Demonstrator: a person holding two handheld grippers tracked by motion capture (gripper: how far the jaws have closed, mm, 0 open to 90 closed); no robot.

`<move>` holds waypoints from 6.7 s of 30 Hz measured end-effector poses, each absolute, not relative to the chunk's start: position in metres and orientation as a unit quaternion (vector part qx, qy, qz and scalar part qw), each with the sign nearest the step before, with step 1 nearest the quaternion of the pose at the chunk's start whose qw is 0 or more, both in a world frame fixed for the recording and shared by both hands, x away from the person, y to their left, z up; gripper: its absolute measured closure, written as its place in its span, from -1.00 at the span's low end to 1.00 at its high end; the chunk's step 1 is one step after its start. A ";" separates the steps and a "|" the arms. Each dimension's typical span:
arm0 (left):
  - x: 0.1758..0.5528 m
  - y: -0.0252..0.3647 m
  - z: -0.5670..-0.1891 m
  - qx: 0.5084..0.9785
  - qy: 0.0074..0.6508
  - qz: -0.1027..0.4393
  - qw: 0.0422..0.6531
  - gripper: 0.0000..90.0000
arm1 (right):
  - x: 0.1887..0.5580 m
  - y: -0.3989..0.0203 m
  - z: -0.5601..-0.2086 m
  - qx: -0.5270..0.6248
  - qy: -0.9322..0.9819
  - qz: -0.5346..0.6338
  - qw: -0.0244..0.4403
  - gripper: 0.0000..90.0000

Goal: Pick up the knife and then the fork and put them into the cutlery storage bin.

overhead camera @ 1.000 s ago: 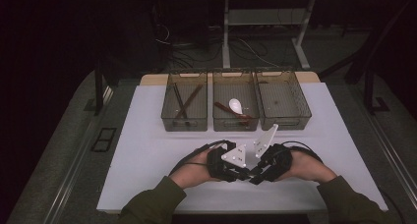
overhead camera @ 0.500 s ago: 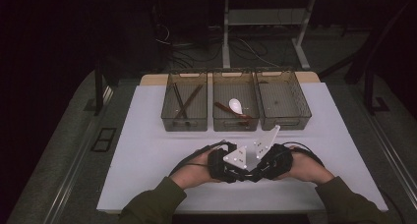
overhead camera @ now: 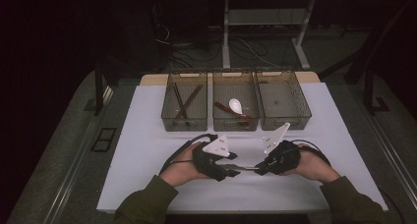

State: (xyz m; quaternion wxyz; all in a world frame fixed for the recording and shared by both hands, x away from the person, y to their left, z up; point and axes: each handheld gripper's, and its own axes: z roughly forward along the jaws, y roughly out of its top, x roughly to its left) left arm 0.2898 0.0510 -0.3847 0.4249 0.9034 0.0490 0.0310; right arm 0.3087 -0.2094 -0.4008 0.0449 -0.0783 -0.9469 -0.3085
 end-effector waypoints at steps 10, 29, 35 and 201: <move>0.283 0.102 -0.392 0.874 0.151 0.061 0.457 -0.23 | 0.325 -0.252 -0.392 -0.166 -0.930 -0.328 -0.009 0.84; 0.265 0.156 -0.426 0.844 0.278 0.113 0.446 -0.79 | 0.384 -0.312 -0.352 -0.361 -0.853 -0.357 -0.124 0.84; 0.266 0.158 -0.425 0.838 0.282 0.120 0.451 -0.99 | 0.417 -0.322 -0.350 -0.417 -0.833 -0.335 -0.143 0.84; 0.286 0.067 -0.394 0.884 0.069 0.006 0.463 0.03 | 0.315 -0.199 -0.413 -0.085 -0.938 -0.316 0.110 0.91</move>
